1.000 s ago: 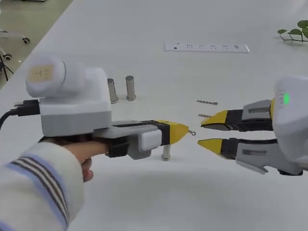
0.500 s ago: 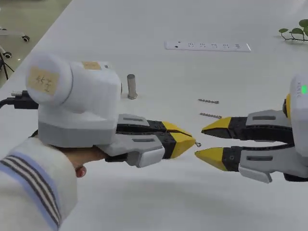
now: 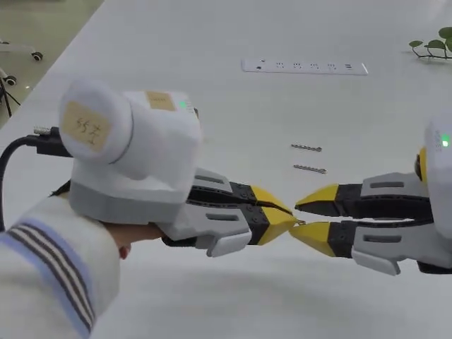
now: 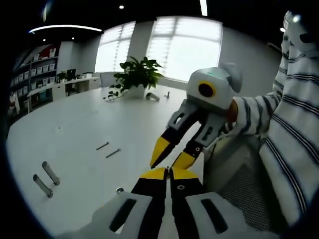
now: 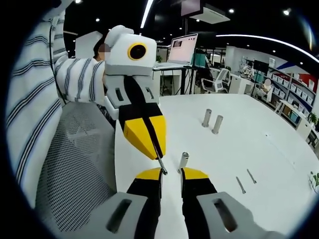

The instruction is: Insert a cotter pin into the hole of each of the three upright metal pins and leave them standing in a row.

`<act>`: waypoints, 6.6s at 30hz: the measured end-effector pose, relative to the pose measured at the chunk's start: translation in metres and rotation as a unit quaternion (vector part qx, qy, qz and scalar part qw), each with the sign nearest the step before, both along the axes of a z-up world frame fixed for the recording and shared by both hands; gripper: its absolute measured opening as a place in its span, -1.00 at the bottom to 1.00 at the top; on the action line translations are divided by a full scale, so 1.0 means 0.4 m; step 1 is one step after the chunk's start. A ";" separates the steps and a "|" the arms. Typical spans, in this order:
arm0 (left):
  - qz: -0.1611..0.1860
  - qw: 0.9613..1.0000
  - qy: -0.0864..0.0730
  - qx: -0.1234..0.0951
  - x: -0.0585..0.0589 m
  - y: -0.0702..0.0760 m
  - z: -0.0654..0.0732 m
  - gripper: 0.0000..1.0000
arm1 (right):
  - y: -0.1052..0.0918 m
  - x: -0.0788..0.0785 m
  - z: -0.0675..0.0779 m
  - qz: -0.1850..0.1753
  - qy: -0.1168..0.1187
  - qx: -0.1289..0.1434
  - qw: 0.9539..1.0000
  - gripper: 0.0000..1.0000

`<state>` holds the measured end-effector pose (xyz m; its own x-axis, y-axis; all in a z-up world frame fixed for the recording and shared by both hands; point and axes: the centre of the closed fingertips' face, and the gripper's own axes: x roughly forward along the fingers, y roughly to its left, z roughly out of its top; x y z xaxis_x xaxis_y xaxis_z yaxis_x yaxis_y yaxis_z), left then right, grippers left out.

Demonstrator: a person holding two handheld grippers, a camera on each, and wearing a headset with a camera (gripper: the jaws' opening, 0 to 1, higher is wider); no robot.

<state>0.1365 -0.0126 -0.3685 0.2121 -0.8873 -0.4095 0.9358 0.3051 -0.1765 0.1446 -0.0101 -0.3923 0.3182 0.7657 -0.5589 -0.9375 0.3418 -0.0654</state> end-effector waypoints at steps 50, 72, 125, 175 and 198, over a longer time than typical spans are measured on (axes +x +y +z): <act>0.021 0.985 -0.088 0.146 0.108 0.096 -0.104 -0.79 | -0.013 0.069 -0.098 0.011 -0.005 -0.083 0.996 -1.00; -0.006 0.981 -0.080 0.178 0.143 0.084 -0.160 -0.82 | 0.008 0.094 -0.138 0.023 0.010 -0.105 0.994 -1.00; -0.010 0.983 -0.048 0.177 0.137 0.079 -0.171 -0.89 | 0.052 0.102 -0.152 0.059 0.026 -0.086 0.994 -0.97; 0.063 0.993 -0.033 0.097 0.112 0.136 -0.138 0.00 | 0.093 0.096 -0.155 -0.018 0.060 0.019 0.998 -0.66; 0.162 0.987 0.003 0.024 0.107 0.220 -0.128 0.94 | 0.135 0.113 -0.196 -0.030 0.077 0.049 0.995 -0.71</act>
